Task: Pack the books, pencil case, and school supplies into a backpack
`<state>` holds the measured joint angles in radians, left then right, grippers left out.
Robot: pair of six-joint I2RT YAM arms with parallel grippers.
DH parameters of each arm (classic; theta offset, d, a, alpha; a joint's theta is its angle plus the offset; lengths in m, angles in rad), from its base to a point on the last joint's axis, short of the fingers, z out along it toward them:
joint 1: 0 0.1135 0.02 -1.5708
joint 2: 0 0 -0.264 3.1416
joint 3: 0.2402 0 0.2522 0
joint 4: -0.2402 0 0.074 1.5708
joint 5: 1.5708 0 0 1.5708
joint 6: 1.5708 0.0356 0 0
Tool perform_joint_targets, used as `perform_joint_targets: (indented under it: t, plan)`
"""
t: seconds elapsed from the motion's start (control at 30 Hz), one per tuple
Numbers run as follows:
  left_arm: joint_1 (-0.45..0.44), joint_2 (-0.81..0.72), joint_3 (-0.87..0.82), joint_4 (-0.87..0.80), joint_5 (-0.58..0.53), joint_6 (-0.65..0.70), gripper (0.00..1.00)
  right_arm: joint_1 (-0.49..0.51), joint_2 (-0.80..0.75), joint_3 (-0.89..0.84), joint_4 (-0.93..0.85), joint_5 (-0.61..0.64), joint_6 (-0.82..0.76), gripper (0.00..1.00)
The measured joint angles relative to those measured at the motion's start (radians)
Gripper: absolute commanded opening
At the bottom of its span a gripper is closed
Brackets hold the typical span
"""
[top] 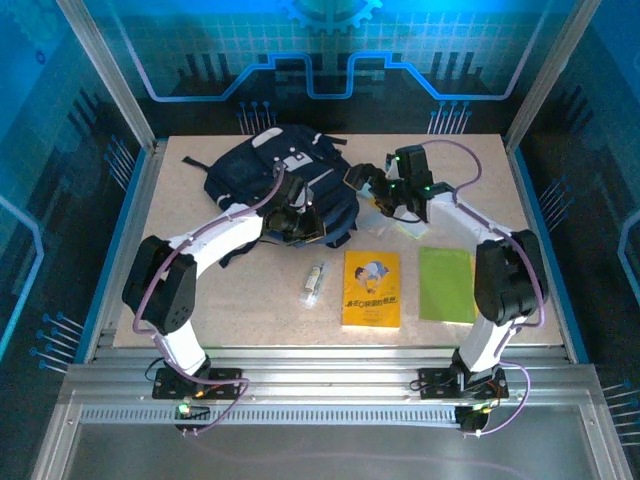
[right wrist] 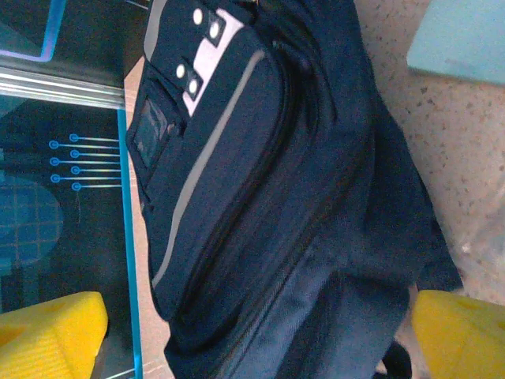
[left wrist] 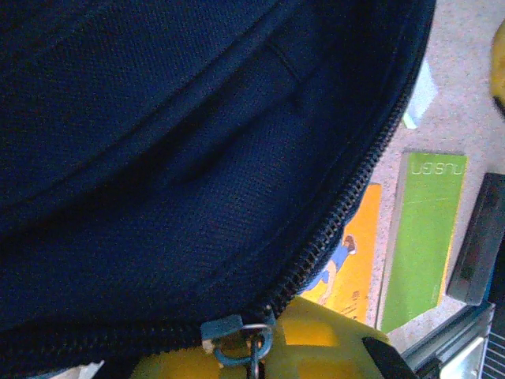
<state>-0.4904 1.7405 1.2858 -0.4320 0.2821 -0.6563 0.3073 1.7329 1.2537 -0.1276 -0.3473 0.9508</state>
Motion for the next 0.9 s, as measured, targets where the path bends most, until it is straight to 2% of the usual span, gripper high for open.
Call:
perform_joint_targets:
  t: [0.13, 0.2, 0.33, 0.53, 0.7, 0.9]
  plan:
    - [-0.012, 0.0, 0.001, 0.012, 0.002, -0.002, 0.0, 0.037, 0.026, -0.029, 0.024, -0.004, 0.034, 0.86]
    - [-0.016, 0.0, 0.001, 0.011, 0.0, -0.003, 0.0, 0.068, 0.077, -0.018, 0.039, -0.003, 0.051, 0.7]
    - [-0.016, -0.008, -0.028, 0.003, -0.024, -0.004, 0.0, 0.083, 0.163, 0.003, 0.054, -0.001, 0.076, 0.0]
    - [-0.006, -0.038, -0.088, -0.004, -0.042, 0.003, 0.0, 0.093, 0.184, 0.005, 0.092, -0.029, 0.089, 0.0]
    - [0.075, -0.137, -0.19, 0.0, -0.034, 0.027, 0.0, 0.093, 0.182, 0.005, 0.099, -0.079, 0.083, 0.0]
    - [0.175, -0.217, -0.257, -0.059, -0.043, 0.073, 0.0, 0.079, 0.18, 0.005, 0.095, -0.071, 0.061, 0.0]
